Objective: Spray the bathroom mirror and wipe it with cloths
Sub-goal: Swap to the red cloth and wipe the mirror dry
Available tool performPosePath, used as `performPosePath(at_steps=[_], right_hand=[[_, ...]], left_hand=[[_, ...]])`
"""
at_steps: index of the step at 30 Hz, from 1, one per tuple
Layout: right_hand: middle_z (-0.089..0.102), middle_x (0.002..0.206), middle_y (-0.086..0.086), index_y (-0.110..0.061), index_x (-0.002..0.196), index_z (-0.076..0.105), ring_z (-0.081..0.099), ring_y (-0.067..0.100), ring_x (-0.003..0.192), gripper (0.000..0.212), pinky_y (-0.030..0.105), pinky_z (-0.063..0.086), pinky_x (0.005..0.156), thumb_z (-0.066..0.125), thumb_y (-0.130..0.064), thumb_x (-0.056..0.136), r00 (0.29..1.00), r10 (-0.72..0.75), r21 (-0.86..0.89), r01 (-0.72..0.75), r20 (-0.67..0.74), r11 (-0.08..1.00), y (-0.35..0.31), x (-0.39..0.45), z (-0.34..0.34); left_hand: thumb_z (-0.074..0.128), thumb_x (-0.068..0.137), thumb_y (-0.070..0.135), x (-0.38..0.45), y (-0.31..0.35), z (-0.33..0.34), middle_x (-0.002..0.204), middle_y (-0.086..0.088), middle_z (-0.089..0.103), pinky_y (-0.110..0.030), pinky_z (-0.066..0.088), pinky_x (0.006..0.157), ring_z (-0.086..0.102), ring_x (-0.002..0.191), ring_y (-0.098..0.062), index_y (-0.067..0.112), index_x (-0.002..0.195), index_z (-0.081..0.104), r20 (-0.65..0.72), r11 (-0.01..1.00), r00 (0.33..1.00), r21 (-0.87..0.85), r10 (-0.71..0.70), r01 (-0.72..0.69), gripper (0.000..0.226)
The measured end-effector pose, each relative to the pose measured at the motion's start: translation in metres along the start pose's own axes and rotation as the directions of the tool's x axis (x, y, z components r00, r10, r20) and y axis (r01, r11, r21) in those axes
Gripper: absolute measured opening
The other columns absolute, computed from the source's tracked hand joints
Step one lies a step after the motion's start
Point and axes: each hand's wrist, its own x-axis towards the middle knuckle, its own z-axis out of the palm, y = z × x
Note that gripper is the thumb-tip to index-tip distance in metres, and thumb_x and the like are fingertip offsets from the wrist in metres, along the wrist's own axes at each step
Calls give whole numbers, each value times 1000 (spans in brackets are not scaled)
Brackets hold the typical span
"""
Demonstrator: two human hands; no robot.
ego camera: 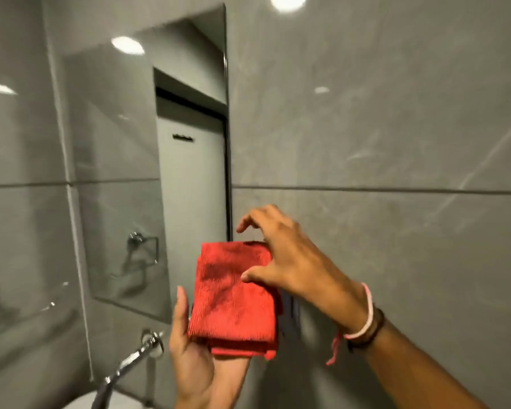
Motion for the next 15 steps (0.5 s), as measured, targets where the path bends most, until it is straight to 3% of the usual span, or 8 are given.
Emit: performPosePath(at_steps=[1,4,7,9,11,12,14,15], right_hand=[[54,131,-3,-23,129,60,58,16,122,70,34,52,105,95,-30,69,999,-8,-47,6,-31,999,1,-3,6],[53,136,-3,-24,137,58,56,17,128,65,35,52,109,85,-41,80,979,-37,-148,7,-198,989,10,-3,8],[61,137,6,-20,135,63,63,28,125,62,43,57,104,82,-44,80,857,-175,-344,-3,-484,939,8,33,-21],[66,136,15,-15,132,68,67,37,124,63,49,58,101,85,-41,76,783,-235,-458,-71,-576,886,7,62,-40],[68,137,21,-12,131,70,67,42,127,67,55,55,105,89,-38,73,744,-281,-536,-121,-607,835,9,90,-55],[67,139,23,-11,133,70,65,42,131,69,58,52,109,89,-37,72,750,-282,-566,-147,-599,811,13,100,-60],[63,146,24,-10,139,67,59,42,139,73,62,46,114,87,-40,75,794,-249,-615,-191,-555,765,21,118,-65],[59,151,25,-11,144,64,56,41,142,76,63,43,117,84,-43,78,820,-228,-641,-206,-525,739,26,123,-65]], left_hand=[[30,100,59,0,-1,4,158,-12,38,-45,15,128,36,145,-25,7,151,38,108,977,993,-203,-37,58,73],[50,95,48,18,20,10,142,-16,61,-57,38,113,62,128,-36,15,138,59,-170,988,973,49,154,-147,55],[53,92,41,67,68,56,143,-7,63,-48,51,96,64,125,-31,30,137,59,-114,843,855,277,505,-461,46],[51,95,33,113,99,93,157,4,48,-43,52,102,55,137,-13,40,147,44,180,508,673,526,717,-682,53],[47,99,27,161,120,123,169,4,18,-16,48,105,41,136,17,35,156,26,532,56,514,657,673,-752,62],[47,100,26,184,124,134,171,2,5,-17,45,109,32,143,14,34,158,20,630,-117,505,685,590,-719,64],[47,101,34,230,121,143,171,-2,-10,-48,26,126,5,159,-17,38,158,14,729,-435,576,684,371,-586,66],[43,102,41,247,115,142,170,-3,-14,-58,14,127,-7,158,-26,41,158,11,740,-590,618,632,266,-503,65]])
